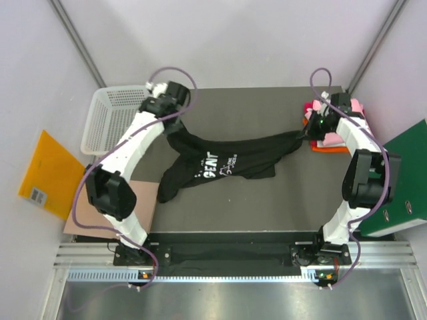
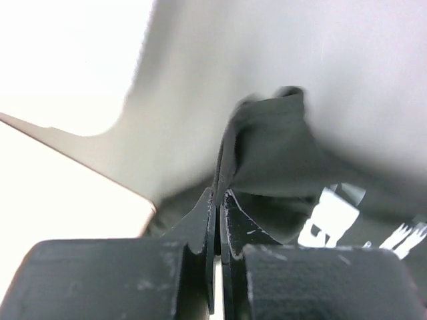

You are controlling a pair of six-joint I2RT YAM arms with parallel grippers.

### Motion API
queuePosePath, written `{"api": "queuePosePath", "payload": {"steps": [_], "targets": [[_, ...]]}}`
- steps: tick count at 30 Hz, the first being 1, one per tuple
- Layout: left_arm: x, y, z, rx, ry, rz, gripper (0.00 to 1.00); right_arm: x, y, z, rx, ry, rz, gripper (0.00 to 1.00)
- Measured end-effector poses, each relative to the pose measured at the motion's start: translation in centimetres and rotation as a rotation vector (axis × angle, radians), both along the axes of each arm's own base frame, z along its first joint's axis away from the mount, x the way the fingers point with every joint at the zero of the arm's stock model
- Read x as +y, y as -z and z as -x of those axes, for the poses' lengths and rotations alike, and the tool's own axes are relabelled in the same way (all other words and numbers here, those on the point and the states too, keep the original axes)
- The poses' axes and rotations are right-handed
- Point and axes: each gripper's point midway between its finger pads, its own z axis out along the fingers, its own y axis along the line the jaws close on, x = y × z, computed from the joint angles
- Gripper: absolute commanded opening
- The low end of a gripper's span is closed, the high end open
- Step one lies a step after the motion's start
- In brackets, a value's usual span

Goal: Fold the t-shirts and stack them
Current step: Flatten out the tshirt

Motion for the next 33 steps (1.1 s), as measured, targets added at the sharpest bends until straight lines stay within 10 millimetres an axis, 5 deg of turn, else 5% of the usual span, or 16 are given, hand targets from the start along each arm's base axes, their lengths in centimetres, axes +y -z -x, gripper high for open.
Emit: {"api": "queuePosePath", "payload": {"steps": [4,8,13,19,23,28,33], "targets": [[3.5,-7.1,-2.1,-0.186,-0.076,0.002,0.0,0.3,-5.9,-2.0,-0.147,-0.002,-0.012,0.0],[4.1,-13.0,-2.5,-0.345,-0.062,0.017,0.0,1.3,-14.0,-3.1,-0.351,-0.033,-0.005,0.0],[4.0,-18.5,-0.7,-0.49,0.01,0.053,0.0,3.3,-22.9,0.3,-0.572,-0.087,0.011,0.0],[5.6,-26.8,4.7,-0.704,0.082,0.088,0.0,5.2,-32.5,8.1,-0.847,-0.14,0.051,0.0],[7.2,-32.7,10.6,-0.864,0.129,0.129,0.0,5.7,-38.2,15.5,-1.057,-0.144,0.063,0.0],[9.1,-37.6,18.1,-1.005,0.19,0.171,0.0,4.8,-43.0,24.0,-1.262,-0.09,0.082,0.0],[10.8,-41.1,23.7,-1.128,0.217,0.198,0.0,3.9,-46.8,29.6,-1.391,-0.022,0.087,0.0]]}}
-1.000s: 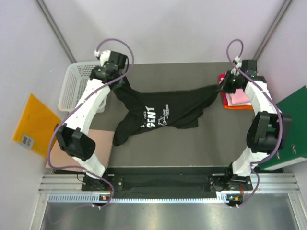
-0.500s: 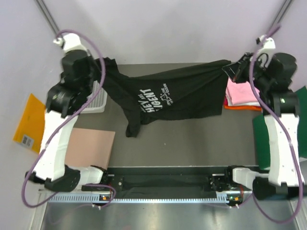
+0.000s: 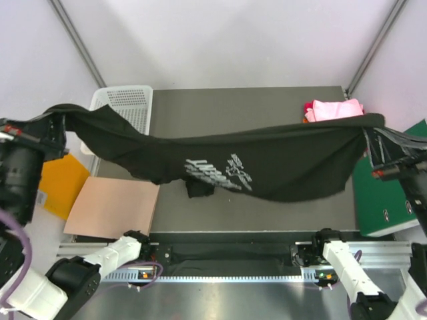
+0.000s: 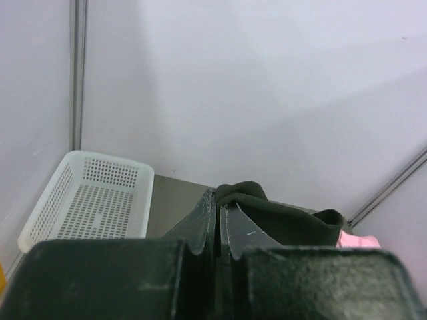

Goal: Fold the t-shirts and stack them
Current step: Flatten out the tshirt

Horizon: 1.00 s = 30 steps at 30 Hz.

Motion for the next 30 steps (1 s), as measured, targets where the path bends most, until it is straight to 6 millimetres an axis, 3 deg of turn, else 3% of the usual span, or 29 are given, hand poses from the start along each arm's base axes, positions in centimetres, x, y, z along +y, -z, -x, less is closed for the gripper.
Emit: {"api": "queuePosePath", "payload": {"steps": [4,6,9,14,17,20,24,27,30], "targets": [[0.0,-1.6,1.3,-0.057,0.028,0.003,0.0,-0.5,-1.9,2.4,-0.046,0.023,-0.011,0.0],[-0.3,-1.9,0.7,-0.059,0.032,-0.004,0.0,-0.7,-2.3,2.8,-0.052,0.032,-0.015,0.0],[-1.4,-2.3,-2.0,-0.049,0.033,-0.03,0.0,-1.0,-1.9,2.0,-0.028,0.053,-0.028,0.0],[-4.2,-1.0,-11.0,0.049,0.009,-0.111,0.0,-1.3,1.8,-3.1,0.104,0.082,-0.03,0.0],[-6.0,1.7,-17.6,0.143,-0.014,-0.17,0.0,-1.2,5.7,-8.8,0.245,0.088,-0.022,0.0],[-6.9,8.0,-25.9,0.311,-0.01,-0.224,0.0,-0.9,11.6,-15.3,0.402,0.088,-0.017,0.0],[-5.0,18.2,-34.6,0.546,-0.01,-0.237,0.0,-0.6,22.1,-22.3,0.646,0.086,-0.01,0.0],[-4.0,27.1,-39.4,0.724,-0.005,-0.231,0.0,-0.3,30.3,-26.4,0.826,0.081,-0.006,0.0],[-4.1,35.4,-42.3,0.875,0.01,-0.224,0.0,0.2,36.3,-30.4,0.938,0.056,-0.008,0.0]]}}
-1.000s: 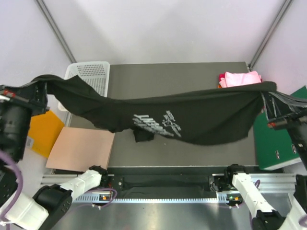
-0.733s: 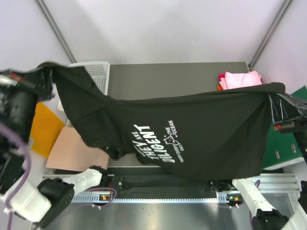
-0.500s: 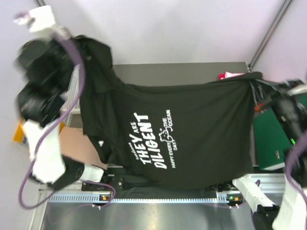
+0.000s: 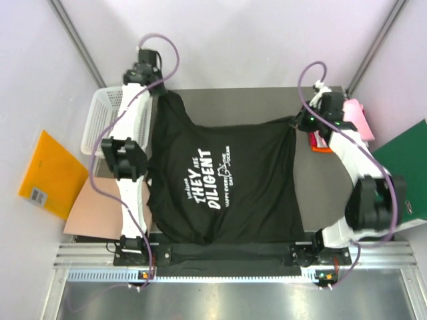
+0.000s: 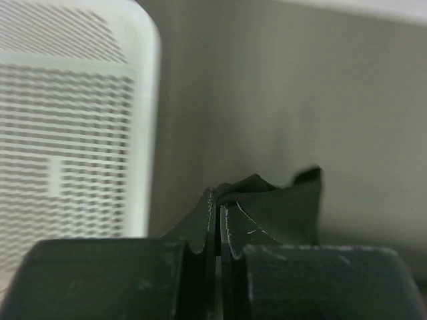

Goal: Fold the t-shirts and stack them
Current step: Flatten out the tshirt

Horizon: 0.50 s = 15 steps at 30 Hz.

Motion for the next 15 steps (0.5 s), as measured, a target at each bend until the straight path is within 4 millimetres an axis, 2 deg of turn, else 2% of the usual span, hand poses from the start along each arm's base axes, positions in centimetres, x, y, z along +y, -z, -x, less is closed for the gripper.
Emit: {"api": "queuePosePath", "payload": {"steps": [2,5,6,8,9,11,15], "targets": [[-0.7,5.3,-1.2,0.088,0.005,0.021,0.0,0.4,4.4,-2.8,0.082,-0.015,-0.012,0.0],[-1.9,10.1,-1.6,0.175,0.013,0.063,0.0,0.6,9.8,-6.4,0.185,-0.017,-0.035,0.0],[-2.2,10.8,-1.7,0.188,0.011,0.078,0.0,0.7,10.8,-7.6,0.202,-0.015,-0.042,0.0],[-2.6,11.1,-1.8,0.187,0.007,0.102,0.0,0.6,12.1,-9.7,0.22,-0.012,-0.052,0.0],[-2.8,10.7,-2.1,0.174,0.005,0.11,0.0,0.6,11.9,-10.5,0.216,-0.009,-0.056,0.0],[-3.0,9.0,-3.2,0.107,-0.003,0.129,0.0,0.6,10.9,-12.2,0.183,-0.006,-0.059,0.0],[-2.9,5.6,-4.5,0.003,-0.022,0.165,0.0,0.1,7.0,-14.6,0.086,0.006,-0.074,0.0]]}}
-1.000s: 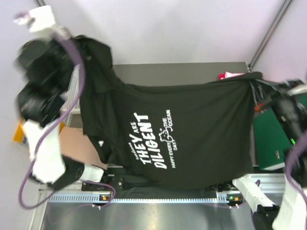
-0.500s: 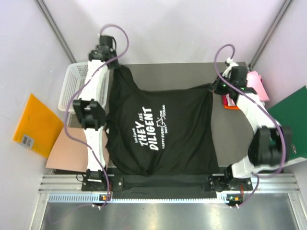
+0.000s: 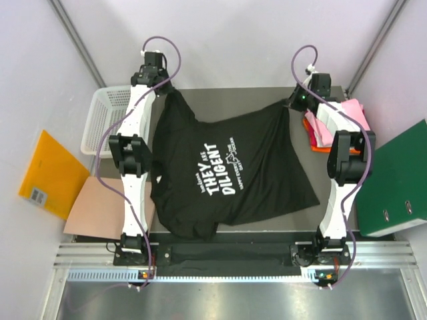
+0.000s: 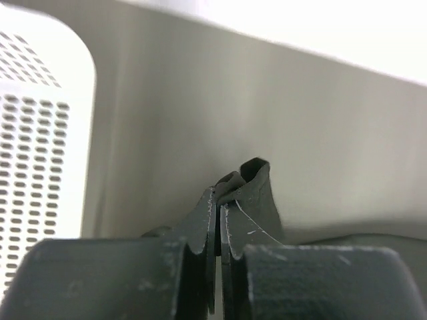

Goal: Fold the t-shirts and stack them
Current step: Flatten out the tshirt, then fold the flattened tshirt in 1/3 of the way

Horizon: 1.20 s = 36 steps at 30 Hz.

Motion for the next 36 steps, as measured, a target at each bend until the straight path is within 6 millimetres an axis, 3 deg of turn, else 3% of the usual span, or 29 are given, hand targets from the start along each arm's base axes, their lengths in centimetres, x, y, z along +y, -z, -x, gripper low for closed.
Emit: {"api": "queuePosePath", "payload": {"steps": [2,5,9,15,18,22,30,33,36], "targets": [[0.4,-1.6,-0.2,-0.037,-0.011,0.009,0.0,-0.7,-1.0,-0.7,-0.031,0.017,-0.006,0.0],[0.6,-2.9,0.0,-0.056,-0.013,0.02,0.0,-1.6,-0.9,-0.6,-0.018,0.034,-0.007,0.0],[0.2,-2.2,1.7,-0.006,-0.007,0.034,0.0,-2.1,0.0,0.0,0.018,0.04,-0.006,0.0],[-1.4,1.8,7.3,0.188,0.006,0.025,0.0,-1.9,3.9,2.6,0.132,0.023,-0.003,0.0],[-1.9,2.8,10.0,0.258,-0.003,0.009,0.0,-1.8,5.6,3.9,0.184,0.012,0.0,0.0],[-2.0,1.9,13.1,0.298,-0.031,-0.004,0.0,-1.8,6.3,4.8,0.215,-0.002,0.011,0.0],[0.2,-2.1,18.5,0.297,-0.123,-0.025,0.0,-1.9,6.9,5.4,0.233,-0.017,0.026,0.0],[0.5,-1.6,20.9,0.343,-0.138,-0.019,0.0,-1.9,7.1,5.5,0.239,-0.018,0.024,0.0],[0.5,0.8,24.3,0.434,-0.147,-0.013,0.0,-1.9,7.0,5.5,0.238,-0.02,0.023,0.0]]}}
